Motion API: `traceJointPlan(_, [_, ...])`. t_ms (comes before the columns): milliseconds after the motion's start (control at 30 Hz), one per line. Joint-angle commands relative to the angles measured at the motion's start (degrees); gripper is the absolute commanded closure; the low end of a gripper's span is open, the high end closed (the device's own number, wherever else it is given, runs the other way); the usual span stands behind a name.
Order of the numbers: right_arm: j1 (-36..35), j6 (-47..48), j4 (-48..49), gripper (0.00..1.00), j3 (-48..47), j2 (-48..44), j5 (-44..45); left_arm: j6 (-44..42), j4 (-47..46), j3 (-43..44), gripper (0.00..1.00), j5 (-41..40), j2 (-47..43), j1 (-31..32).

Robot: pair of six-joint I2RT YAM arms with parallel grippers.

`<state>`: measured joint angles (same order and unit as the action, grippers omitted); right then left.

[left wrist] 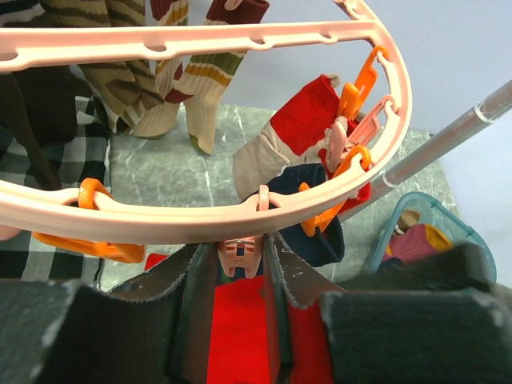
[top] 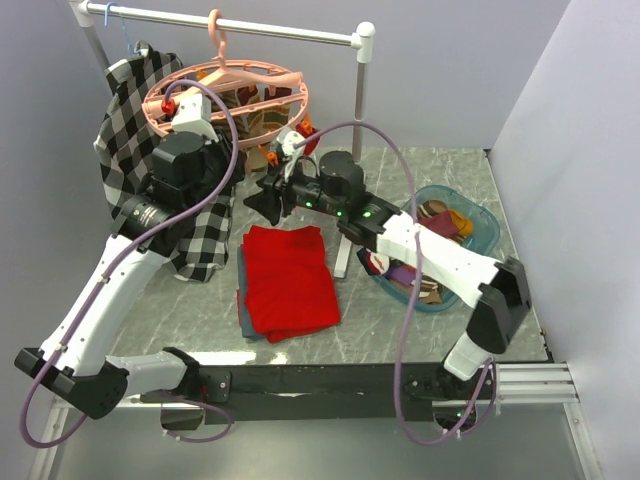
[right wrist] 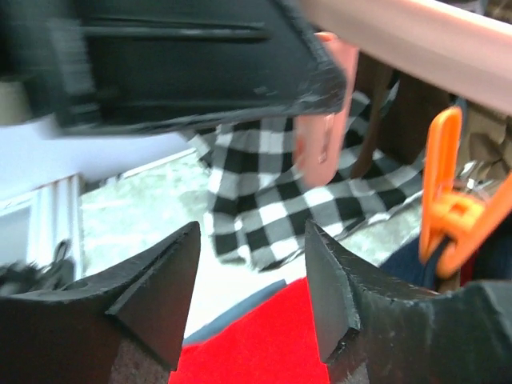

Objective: Clip the socks to the hanger
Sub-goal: Open the clamp at the hanger, then pick up the sock from the bin.

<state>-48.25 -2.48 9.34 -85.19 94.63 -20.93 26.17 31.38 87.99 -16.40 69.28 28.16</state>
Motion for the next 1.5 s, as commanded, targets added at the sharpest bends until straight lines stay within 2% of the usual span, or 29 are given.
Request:
traceJointPlan(0, [-0.5, -0.2, -9.1, 0.37, -0.4, -9.4, -2.0, -1.3, -4.0, 0.0, 0.91, -0.8, 0.0, -0.2])
traceJointPlan(267, [4.4, -3.9, -26.9, 0.38, 14.0, -23.7, 9.1, -1.0, -3.5, -0.2, 0.91, -0.6, -0.3, -0.3])
traceJointPlan(433, [15.7, -8.2, -29.5, 0.39, 26.0, -30.4, 7.5, -0.8, -3.3, -0.1, 0.92, 0.0, -0.4, -0.2])
traceJointPlan(500, [21.4, -10.1, -30.5, 0.39, 30.1, -30.9, 5.4, -0.6, -3.2, -0.2, 0.91, 0.1, -0.5, -0.2])
traceJointPlan(633, [26.7, -10.8, -29.4, 0.39, 36.3, -29.9, 1.5, -0.6, -3.0, -0.1, 0.92, 0.5, -0.6, -0.3])
traceJointPlan(767, [28.6, -11.3, -28.4, 0.39, 37.8, -24.7, -4.5, -0.8, -2.6, 0.1, 0.91, 0.4, -0.6, -0.2])
traceJointPlan(967, [29.2, -11.9, -23.9, 0.41, 40.2, -20.3, -6.8, -0.7, -2.1, 0.3, 0.91, 0.7, -0.6, -0.3])
traceJointPlan(1067, [29.2, -11.3, -24.2, 0.47, 40.5, -19.3, -5.8, -0.7, -2.1, 0.4, 0.91, 0.8, -0.7, -0.2])
traceJointPlan(1100, [29.3, -11.1, -24.3, 0.56, 40.5, -19.5, -5.8, -0.5, -2.0, 0.4, 0.91, 0.9, -0.7, -0.3])
traceJointPlan(1200, [29.4, -10.7, -25.4, 0.65, 40.5, -21.0, -5.9, -0.5, -2.2, 0.5, 0.91, 1.0, -0.7, -0.3])
traceJointPlan(1267, [29.4, -10.4, -26.7, 0.65, 39.8, -22.9, -5.9, -0.3, -2.2, 0.5, 0.91, 1.1, -0.7, -0.2])
traceJointPlan(1400, [29.6, -9.6, -29.2, 0.52, 38.3, -25.1, -5.6, -0.2, -2.5, 0.4, 0.9, 1.5, -0.7, -0.2])
traceJointPlan(1467, [29.9, -9.5, -29.8, 0.5, 38.3, -26.0, -5.4, -0.1, -2.4, 0.5, 0.9, 1.5, -0.7, -0.3])
